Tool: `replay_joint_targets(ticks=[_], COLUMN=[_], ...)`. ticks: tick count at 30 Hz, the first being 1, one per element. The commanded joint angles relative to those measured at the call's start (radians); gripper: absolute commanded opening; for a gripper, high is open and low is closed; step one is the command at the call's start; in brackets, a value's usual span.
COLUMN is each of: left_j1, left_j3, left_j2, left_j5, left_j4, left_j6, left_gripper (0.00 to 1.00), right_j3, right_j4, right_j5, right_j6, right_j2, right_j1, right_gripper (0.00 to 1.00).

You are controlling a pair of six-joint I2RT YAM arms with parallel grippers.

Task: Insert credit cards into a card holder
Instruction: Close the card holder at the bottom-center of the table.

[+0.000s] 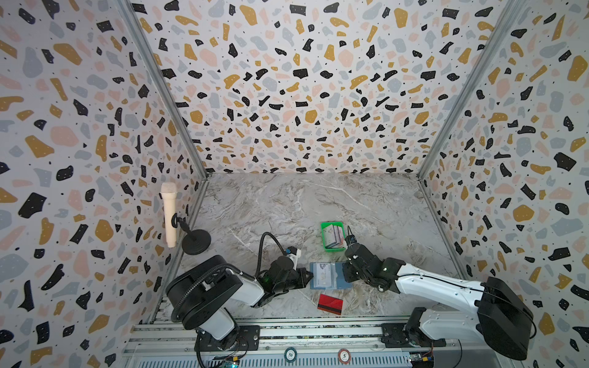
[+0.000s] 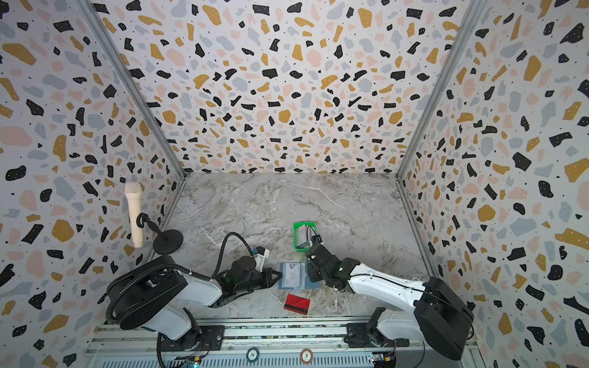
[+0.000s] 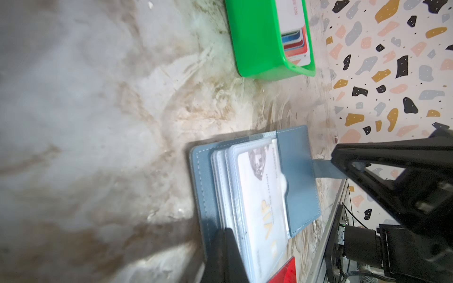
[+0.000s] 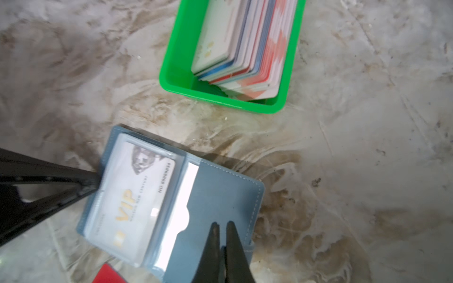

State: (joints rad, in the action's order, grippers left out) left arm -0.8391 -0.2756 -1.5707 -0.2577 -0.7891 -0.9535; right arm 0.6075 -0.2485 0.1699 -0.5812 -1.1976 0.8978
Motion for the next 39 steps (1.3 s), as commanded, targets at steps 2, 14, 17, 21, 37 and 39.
replay_joint_targets(ticks=[2,14,17,21,37,39], left_j1=[-0.025,-0.018,0.017,0.069,0.020,-0.008], left_j3=[-0.044,-0.038,0.015,0.083,-0.011,-0.027], left_j2=[-0.035,-0.155,-0.156,-0.054,0.017,-0.017], left_j5=[-0.021,-0.079,-0.097,-0.090,-0.064,-0.071], left_j4=[0.006,-0.130,-0.229,-0.275,-0.211,-0.208], left_j6=[0.025,-0.022,-0.066,-0.087,-0.037,-0.033], left_gripper=[0.00,0.00,0.00,0.00,0.10,0.10], right_j3=[0.031,0.094,0.112,0.104,0.127,0.130], right_j4=[0.021,0.257,0.267,0.256,0.277,0.275], right_j5=[-0.126,-0.408,-0.437,-0.421,-0.450,-0.443], right_j6=[0.012,0.003,0.009,0.026,0.059,0.065], right_j2=[0.043,-0.178,-0.223,-0.213,-0.307,-0.301], right_j1=[0.005,0.090,0.109,0.110,0.144,0.148], right_gripper=[0.00,0.00,0.00,0.00,0.03,0.05])
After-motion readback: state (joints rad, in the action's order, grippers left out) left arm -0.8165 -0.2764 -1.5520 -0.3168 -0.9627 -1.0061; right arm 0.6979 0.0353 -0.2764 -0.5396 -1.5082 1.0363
